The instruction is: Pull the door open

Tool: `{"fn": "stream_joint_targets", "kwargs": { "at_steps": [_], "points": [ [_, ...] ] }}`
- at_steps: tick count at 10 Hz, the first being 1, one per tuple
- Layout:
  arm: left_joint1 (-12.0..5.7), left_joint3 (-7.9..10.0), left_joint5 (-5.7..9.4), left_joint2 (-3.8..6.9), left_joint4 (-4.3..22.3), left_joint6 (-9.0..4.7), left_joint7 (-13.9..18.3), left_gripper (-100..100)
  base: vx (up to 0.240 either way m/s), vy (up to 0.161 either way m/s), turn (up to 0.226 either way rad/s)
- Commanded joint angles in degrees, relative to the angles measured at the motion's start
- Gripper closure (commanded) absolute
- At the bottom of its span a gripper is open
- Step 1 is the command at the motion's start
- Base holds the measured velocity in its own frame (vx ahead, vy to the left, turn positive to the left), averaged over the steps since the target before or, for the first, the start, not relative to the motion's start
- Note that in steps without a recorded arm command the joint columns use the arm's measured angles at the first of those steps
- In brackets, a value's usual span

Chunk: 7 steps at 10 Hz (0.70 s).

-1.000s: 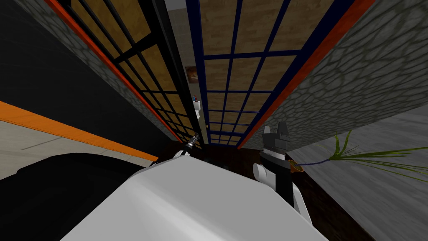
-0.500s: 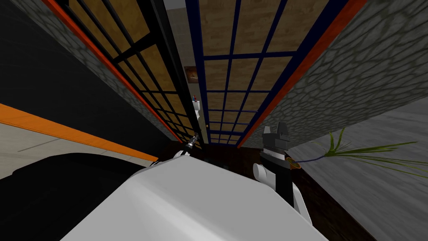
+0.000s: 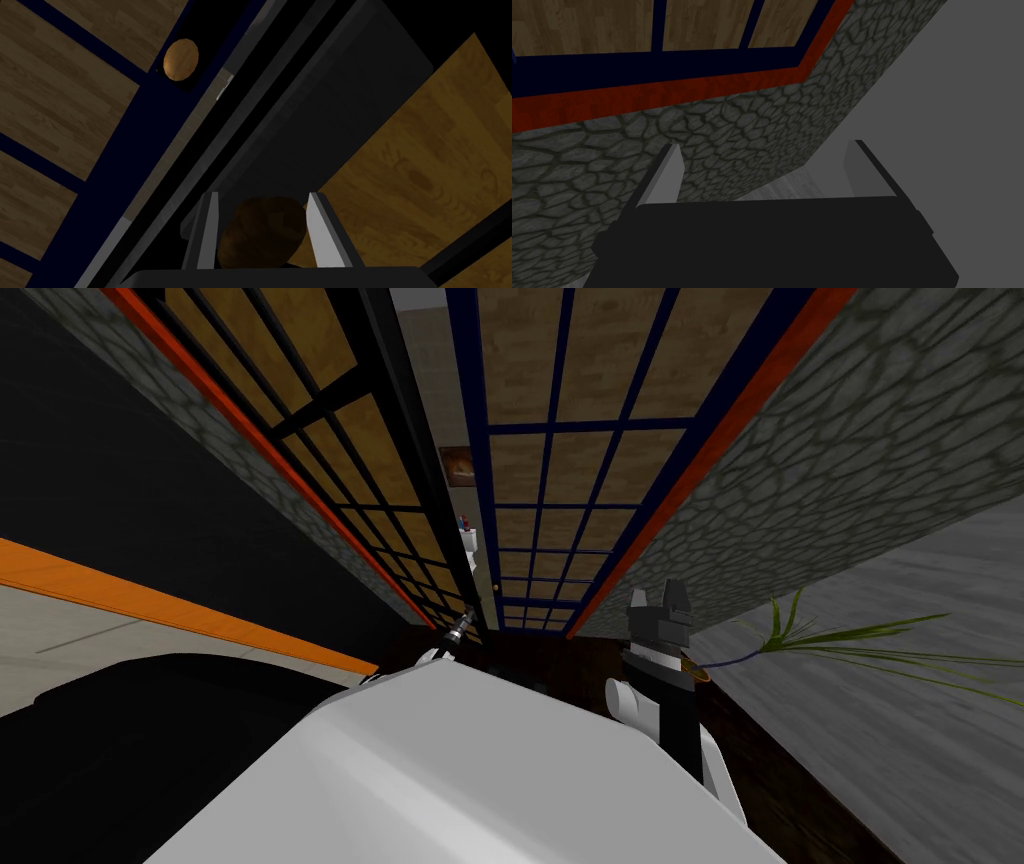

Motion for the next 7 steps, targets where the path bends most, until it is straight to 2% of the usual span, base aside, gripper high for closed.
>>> {"fn": "stream_joint_targets", "kwargs": {
  "at_steps": [1, 2, 4, 7],
  "points": [
    [0.17, 0.18, 1.34, 0.88, -0.02, 0.1, 2.86, 100, -0.045, 0.018, -0.055],
    [0.17, 0.18, 1.34, 0.88, -0.02, 0.1, 3.04, 100, -0.026, 0.021, -0.038],
    [0.17, -0.68, 3.02, 1.02, 0.04, 0.16, 6.97, 100, -0.039, 0.014, -0.058],
    [0.17, -1.1, 3.86, 1.09, 0.07, 0.19, 10.09, 100, -0.041, 0.025, -0.044]
  ]
}}
